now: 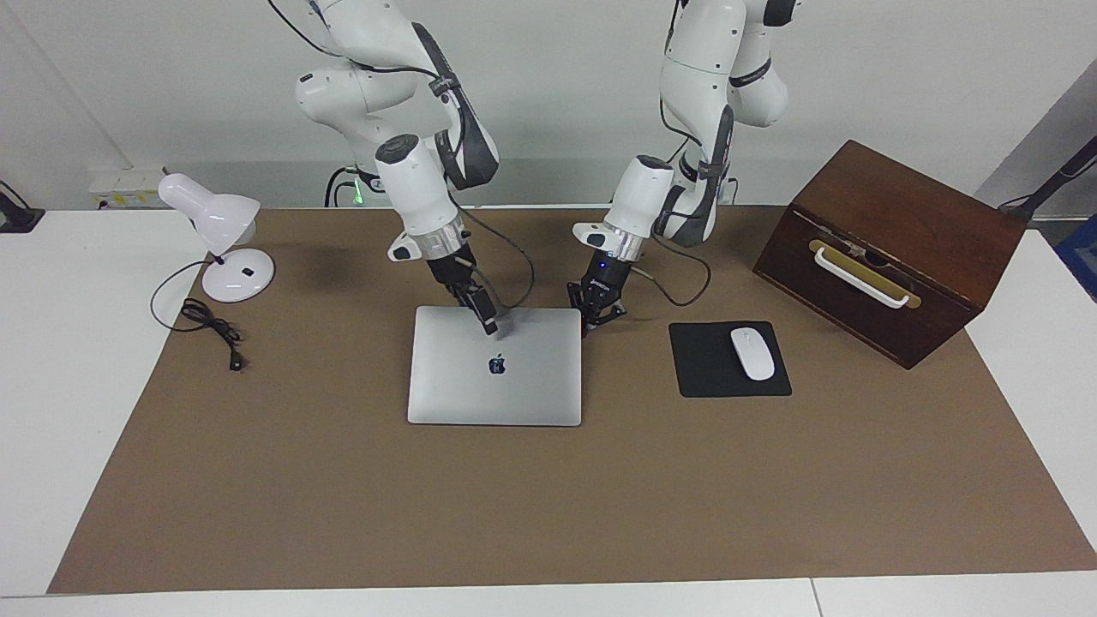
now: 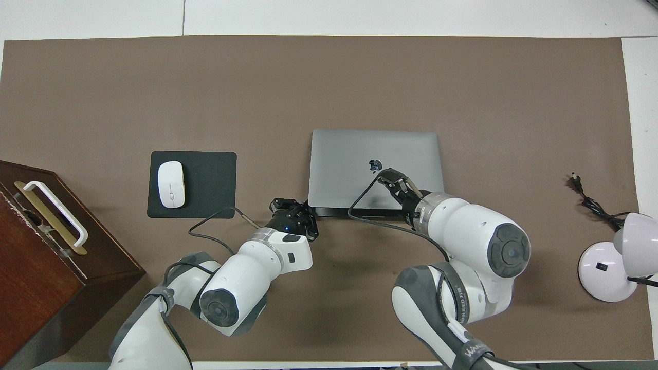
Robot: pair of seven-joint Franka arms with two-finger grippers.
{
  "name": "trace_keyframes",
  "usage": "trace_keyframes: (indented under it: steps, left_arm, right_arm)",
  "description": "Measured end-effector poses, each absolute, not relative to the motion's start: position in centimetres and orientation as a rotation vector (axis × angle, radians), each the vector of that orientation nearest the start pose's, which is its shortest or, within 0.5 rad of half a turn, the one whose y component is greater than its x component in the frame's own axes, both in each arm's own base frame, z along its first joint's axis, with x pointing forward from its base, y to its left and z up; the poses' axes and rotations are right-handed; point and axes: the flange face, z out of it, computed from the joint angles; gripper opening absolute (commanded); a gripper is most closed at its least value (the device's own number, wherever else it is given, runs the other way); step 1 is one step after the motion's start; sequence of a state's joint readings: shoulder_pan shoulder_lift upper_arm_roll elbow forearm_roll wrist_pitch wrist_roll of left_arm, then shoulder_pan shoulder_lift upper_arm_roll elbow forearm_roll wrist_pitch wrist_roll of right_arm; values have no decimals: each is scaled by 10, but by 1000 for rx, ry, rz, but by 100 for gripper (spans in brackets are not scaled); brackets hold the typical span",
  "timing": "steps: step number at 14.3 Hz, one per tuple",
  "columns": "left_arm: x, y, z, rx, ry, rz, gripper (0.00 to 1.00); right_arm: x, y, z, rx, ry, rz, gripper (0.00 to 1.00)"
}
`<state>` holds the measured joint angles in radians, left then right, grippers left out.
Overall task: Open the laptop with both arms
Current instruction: 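Wedge the right gripper under the laptop lid's front edge, then lift the laptop lid upward with the right gripper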
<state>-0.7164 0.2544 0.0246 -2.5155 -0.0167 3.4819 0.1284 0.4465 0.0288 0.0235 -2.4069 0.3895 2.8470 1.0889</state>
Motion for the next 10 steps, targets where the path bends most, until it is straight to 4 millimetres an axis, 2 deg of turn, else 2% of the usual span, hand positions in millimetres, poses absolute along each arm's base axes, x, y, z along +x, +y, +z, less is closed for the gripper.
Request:
trace_keyframes:
  steps: [10]
  left_arm:
    - [395,-326,267,-2880,1238,-1122,0]
  right_arm:
    - [489,221,349,-2397,1243,-236,97]
